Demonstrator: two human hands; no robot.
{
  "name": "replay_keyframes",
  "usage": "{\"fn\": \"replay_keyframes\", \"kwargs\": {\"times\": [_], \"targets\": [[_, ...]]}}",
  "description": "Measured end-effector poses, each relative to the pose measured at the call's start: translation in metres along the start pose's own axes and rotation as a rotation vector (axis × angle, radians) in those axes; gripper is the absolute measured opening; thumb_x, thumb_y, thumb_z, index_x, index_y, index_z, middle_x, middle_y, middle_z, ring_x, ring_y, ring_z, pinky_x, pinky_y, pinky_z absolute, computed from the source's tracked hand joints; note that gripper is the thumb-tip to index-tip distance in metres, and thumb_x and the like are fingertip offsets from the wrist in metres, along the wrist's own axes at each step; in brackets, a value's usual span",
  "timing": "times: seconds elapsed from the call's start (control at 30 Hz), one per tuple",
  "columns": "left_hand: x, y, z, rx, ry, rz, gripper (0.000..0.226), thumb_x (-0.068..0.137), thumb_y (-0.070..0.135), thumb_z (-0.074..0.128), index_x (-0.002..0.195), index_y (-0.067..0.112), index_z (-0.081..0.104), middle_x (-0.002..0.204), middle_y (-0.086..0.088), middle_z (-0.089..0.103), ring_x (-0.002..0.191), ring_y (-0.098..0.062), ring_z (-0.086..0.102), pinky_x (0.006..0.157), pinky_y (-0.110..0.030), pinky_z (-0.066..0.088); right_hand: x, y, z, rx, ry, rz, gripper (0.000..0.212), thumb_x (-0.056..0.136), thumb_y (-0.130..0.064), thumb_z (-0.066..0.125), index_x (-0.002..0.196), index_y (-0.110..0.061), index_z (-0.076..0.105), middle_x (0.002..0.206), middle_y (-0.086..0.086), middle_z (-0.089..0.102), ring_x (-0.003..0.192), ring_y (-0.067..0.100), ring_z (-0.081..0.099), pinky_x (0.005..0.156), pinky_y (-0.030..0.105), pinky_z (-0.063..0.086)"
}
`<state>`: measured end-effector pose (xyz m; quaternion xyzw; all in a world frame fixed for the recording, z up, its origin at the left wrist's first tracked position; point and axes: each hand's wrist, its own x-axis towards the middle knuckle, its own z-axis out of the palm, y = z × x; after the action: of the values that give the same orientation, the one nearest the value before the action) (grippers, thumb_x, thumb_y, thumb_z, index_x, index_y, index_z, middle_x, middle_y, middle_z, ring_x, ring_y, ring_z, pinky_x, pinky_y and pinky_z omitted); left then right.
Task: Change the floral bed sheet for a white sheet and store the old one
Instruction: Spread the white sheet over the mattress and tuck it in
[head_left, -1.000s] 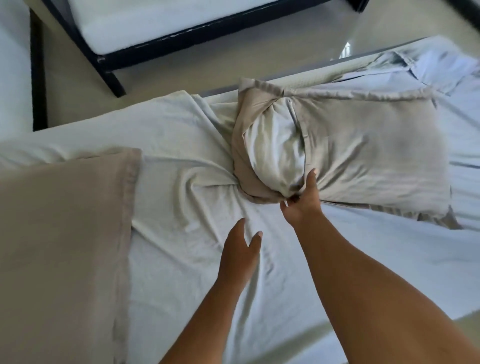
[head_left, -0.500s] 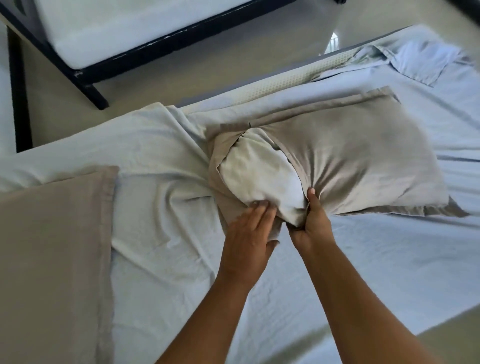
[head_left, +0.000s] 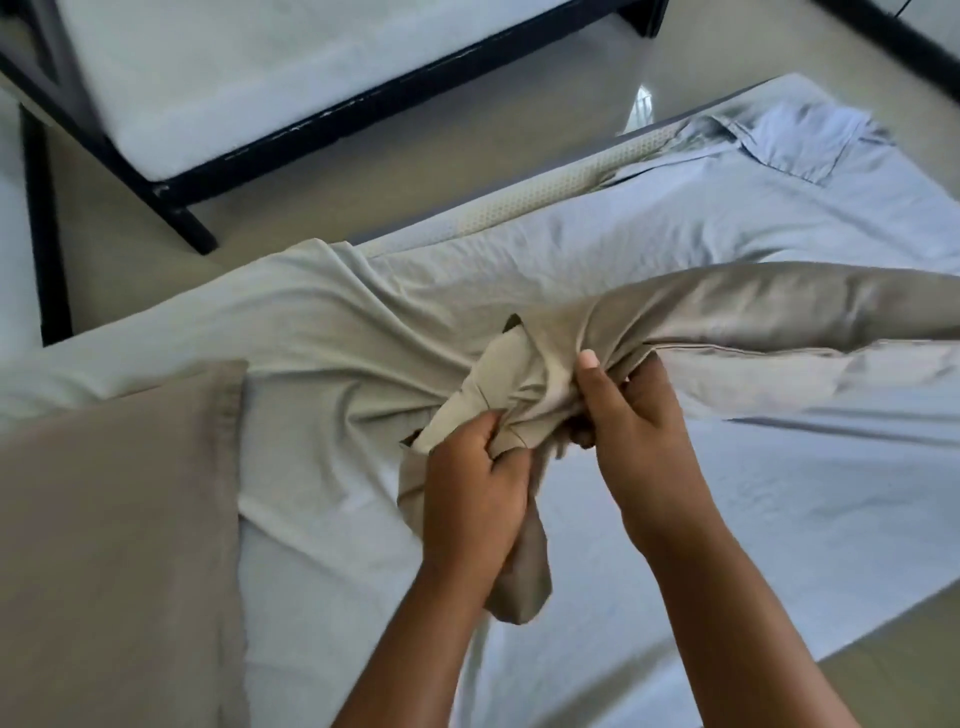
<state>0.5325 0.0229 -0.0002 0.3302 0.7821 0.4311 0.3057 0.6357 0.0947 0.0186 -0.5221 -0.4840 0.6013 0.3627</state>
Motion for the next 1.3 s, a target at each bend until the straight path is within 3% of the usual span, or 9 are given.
{"fn": "replay_keyframes", "kwargs": {"times": [0.13,0.37,0.53,0.67,0.77,0.87,1.07,1.17,1.3], "targets": [[-0.007,0.019,-0.073,-0.282,-0.032,-0.3,0.041,0.096,0.04,0.061,0.066,0.012,0.056,0.063,0.004,0.052,0.061,-0.012,0.048,0.051,-0.022,0.036,-0.031,0.011,0.007,-0.137,0.256,-0.062,0.033,0.101,-0.053,0.051,0.091,-0.025,0.065,0.078,-0.012,0.062,0.073,0.002,0.056,0.069,0.025,0.043],[-0.03,-0.083,-0.134,-0.689,0.008,-0.771,0.026,0.104,0.023,0.043,0.116,0.01,0.062,0.114,-0.011,0.069,0.078,-0.01,0.069,0.067,-0.014,0.052,-0.079,0.169,0.026,0.228,0.09,0.942,0.109,0.053,-0.105,0.046,0.128,-0.027,0.064,0.123,0.009,0.07,0.115,0.031,0.063,0.099,0.052,0.05],[-0.059,-0.142,-0.187,-0.719,0.081,-0.919,0.046,0.099,0.019,0.049,0.138,-0.005,0.048,0.141,-0.01,0.049,0.108,-0.017,0.064,0.081,-0.023,0.049,-0.116,0.193,0.069,-0.032,0.225,0.808,0.09,0.08,-0.083,0.057,0.129,-0.007,0.062,0.106,0.012,0.07,0.1,0.033,0.065,0.095,0.048,0.052],[-0.071,-0.195,-0.248,-0.514,0.132,-0.887,0.083,0.072,0.076,0.067,0.127,0.014,0.062,0.138,-0.01,0.058,0.118,-0.021,0.057,0.099,-0.032,0.044,-0.135,0.15,0.106,-0.09,0.406,0.495,0.058,0.099,-0.058,0.052,0.103,-0.001,0.063,0.077,0.006,0.057,0.074,0.027,0.055,0.066,0.034,0.046],[-0.083,-0.201,-0.305,-0.711,0.24,-0.863,0.051,0.083,0.066,0.065,0.102,0.019,0.063,0.116,-0.007,0.068,0.104,-0.019,0.062,0.093,-0.031,0.05,-0.159,0.101,0.144,-0.036,0.42,0.288,0.045,0.1,-0.056,0.049,0.089,-0.014,0.06,0.072,0.002,0.048,0.064,0.016,0.044,0.062,0.031,0.039],[-0.124,-0.198,-0.374,-0.836,0.343,-0.825,0.033,0.104,0.032,0.046,0.11,0.005,0.064,0.092,-0.004,0.07,0.079,-0.015,0.059,0.068,-0.024,0.05,-0.197,0.057,0.195,0.011,0.327,0.144,0.042,0.1,-0.057,0.049,0.084,-0.019,0.058,0.074,-0.001,0.044,0.065,0.01,0.039,0.066,0.03,0.038],[-0.235,-0.236,-0.492,-0.655,0.685,-0.815,0.053,0.092,0.049,0.056,0.12,0.005,0.06,0.101,-0.012,0.074,0.084,-0.019,0.068,0.087,-0.028,0.051,-0.281,0.054,0.276,-0.009,0.004,0.088,0.043,0.104,-0.048,0.049,0.078,-0.024,0.074,0.064,-0.016,0.064,0.064,-0.001,0.053,0.065,0.021,0.046],[-0.275,-0.269,-0.523,-0.165,0.575,-1.02,0.069,0.082,0.076,0.054,0.102,0.011,0.064,0.117,-0.025,0.064,0.099,-0.033,0.06,0.092,-0.04,0.045,-0.304,0.092,0.315,-0.153,-0.227,0.176,0.042,0.105,-0.047,0.044,0.092,-0.018,0.073,0.087,-0.01,0.074,0.087,0.005,0.067,0.079,0.027,0.049],[-0.301,-0.325,-0.519,0.375,0.451,-0.996,0.047,0.101,0.047,0.047,0.115,0.007,0.067,0.119,-0.025,0.067,0.108,-0.041,0.062,0.085,-0.041,0.048,-0.317,0.161,0.345,-0.568,-0.633,0.373,0.044,0.105,-0.051,0.038,0.137,-0.023,0.051,0.14,-0.001,0.058,0.12,0.02,0.056,0.096,0.032,0.042]]}}
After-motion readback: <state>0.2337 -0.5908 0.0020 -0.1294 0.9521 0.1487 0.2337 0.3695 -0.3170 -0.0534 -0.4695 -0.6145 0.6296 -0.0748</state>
